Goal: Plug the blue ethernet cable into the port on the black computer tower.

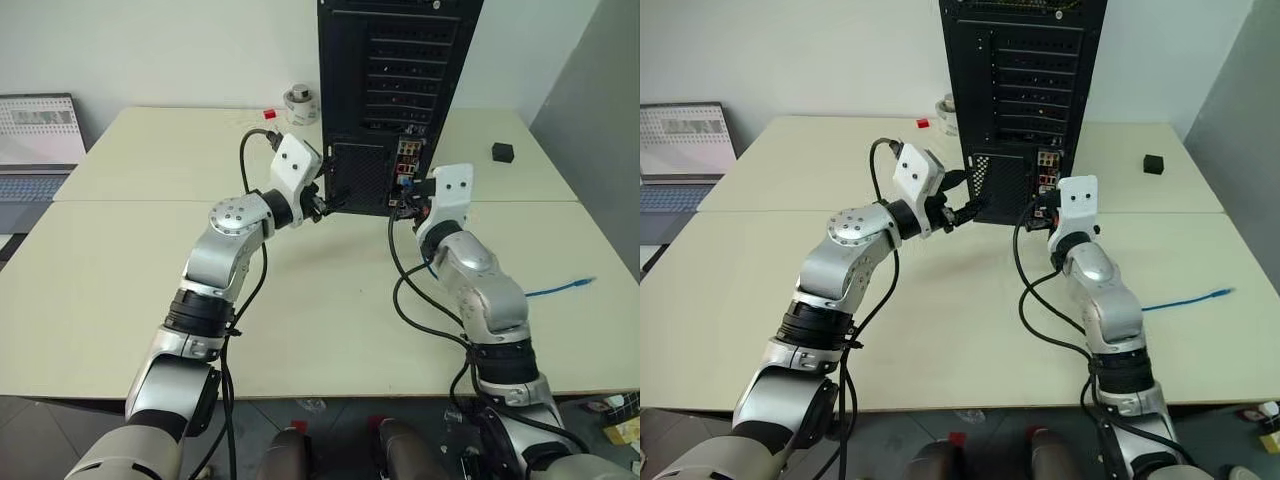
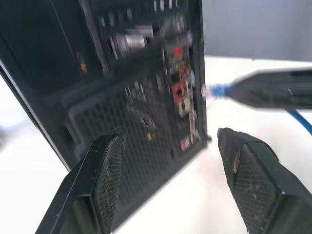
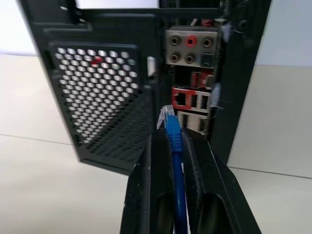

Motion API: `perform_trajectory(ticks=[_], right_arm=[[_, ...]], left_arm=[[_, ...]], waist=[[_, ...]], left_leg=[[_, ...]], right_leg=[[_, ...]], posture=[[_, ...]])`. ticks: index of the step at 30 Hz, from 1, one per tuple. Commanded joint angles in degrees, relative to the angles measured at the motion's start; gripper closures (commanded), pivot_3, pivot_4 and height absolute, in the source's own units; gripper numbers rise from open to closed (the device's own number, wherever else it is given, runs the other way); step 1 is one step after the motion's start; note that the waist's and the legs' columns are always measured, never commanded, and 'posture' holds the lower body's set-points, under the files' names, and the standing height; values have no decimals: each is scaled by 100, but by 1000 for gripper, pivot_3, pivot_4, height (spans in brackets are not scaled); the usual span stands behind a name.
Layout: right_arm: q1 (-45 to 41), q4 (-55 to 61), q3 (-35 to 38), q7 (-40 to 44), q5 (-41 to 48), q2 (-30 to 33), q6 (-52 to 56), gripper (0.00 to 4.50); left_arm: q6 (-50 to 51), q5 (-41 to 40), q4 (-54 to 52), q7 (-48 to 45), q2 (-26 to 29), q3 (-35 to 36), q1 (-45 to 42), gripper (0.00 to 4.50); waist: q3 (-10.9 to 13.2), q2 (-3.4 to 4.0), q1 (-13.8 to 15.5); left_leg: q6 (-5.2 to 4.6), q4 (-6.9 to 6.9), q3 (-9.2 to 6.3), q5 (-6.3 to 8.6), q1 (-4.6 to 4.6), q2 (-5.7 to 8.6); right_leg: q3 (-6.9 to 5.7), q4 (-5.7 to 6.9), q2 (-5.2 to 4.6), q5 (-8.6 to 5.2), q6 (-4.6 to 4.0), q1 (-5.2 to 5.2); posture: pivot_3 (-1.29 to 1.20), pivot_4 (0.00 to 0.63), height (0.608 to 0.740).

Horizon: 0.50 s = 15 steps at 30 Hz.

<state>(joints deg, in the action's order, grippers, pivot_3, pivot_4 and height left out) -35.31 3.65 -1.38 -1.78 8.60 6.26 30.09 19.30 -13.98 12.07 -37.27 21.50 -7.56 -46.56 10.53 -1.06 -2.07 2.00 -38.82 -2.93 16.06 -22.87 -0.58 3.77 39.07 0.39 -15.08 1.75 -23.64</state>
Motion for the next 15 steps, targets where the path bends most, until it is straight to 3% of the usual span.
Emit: perform_trajectory(ticks=[1, 15], right_arm=[[-268, -145, -113, -356, -432, -230, -409, 4497], [-686, -1167, 21, -716, -809, -683, -1122, 4498]], left_arm=[[-55, 54, 184, -135, 3, 121, -253, 1326], [-114, 190, 435, -307, 31, 201, -258, 1326]], waist=[[0, 0, -4], [0, 0, -23]], left_leg=[[0, 1, 2, 0, 1, 0], [0, 2, 5, 0, -3, 1]], right_leg=[[2, 0, 0, 0, 0, -1], [8, 2, -1, 1, -1, -9]], posture=[[0, 150, 740], [0, 150, 740]])
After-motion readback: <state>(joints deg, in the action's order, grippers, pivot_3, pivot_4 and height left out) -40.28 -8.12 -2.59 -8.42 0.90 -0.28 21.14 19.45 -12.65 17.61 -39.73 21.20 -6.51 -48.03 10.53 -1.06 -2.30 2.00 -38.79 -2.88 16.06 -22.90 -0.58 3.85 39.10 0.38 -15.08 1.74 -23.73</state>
